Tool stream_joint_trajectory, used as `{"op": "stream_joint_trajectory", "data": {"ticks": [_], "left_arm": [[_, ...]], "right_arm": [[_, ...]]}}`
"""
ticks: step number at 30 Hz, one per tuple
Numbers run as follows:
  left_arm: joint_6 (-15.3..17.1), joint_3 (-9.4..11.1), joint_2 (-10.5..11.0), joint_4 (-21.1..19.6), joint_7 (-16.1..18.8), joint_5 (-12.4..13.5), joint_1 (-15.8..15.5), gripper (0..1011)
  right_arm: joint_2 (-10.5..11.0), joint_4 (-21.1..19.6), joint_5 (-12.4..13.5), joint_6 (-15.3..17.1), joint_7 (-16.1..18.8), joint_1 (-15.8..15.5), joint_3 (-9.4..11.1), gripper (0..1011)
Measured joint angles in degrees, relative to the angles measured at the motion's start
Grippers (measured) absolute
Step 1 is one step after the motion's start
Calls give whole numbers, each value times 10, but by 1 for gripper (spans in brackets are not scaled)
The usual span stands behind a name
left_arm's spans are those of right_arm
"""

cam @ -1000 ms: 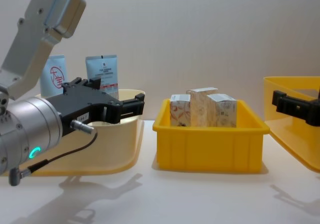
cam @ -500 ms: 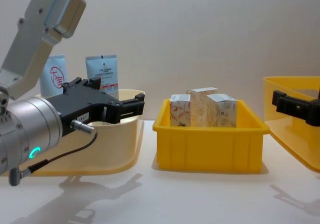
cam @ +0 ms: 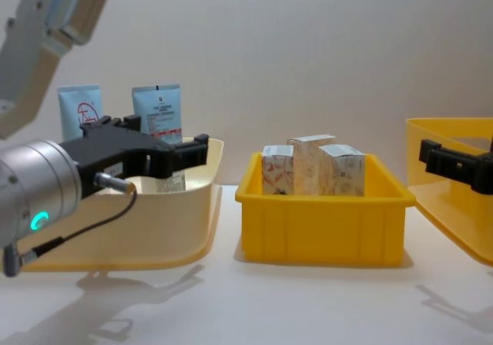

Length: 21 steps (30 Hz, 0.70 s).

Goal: Bimanual collaborative sorting of washing and personal care products

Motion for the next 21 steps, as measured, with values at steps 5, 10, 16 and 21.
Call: {"op": "stream_joint_trajectory", "data": {"ticks": [5, 10, 16, 21], "left_arm": [[13, -19, -5, -1, -6, -26, -2, 1003], [28, -36, -10, 6, -14, -51, -10, 1003], [46, -52, -17, 24, -31, -80, -26, 1003], [56, -61, -22, 43, -51, -99, -41, 1003]], "right_arm": [[0, 0, 0, 0, 0, 0, 0, 1001], [0, 0, 0, 0, 0, 0, 0, 1001], [0, 0, 0, 0, 0, 0, 0, 1001], [0, 0, 0, 0, 0, 0, 0, 1001]]}}
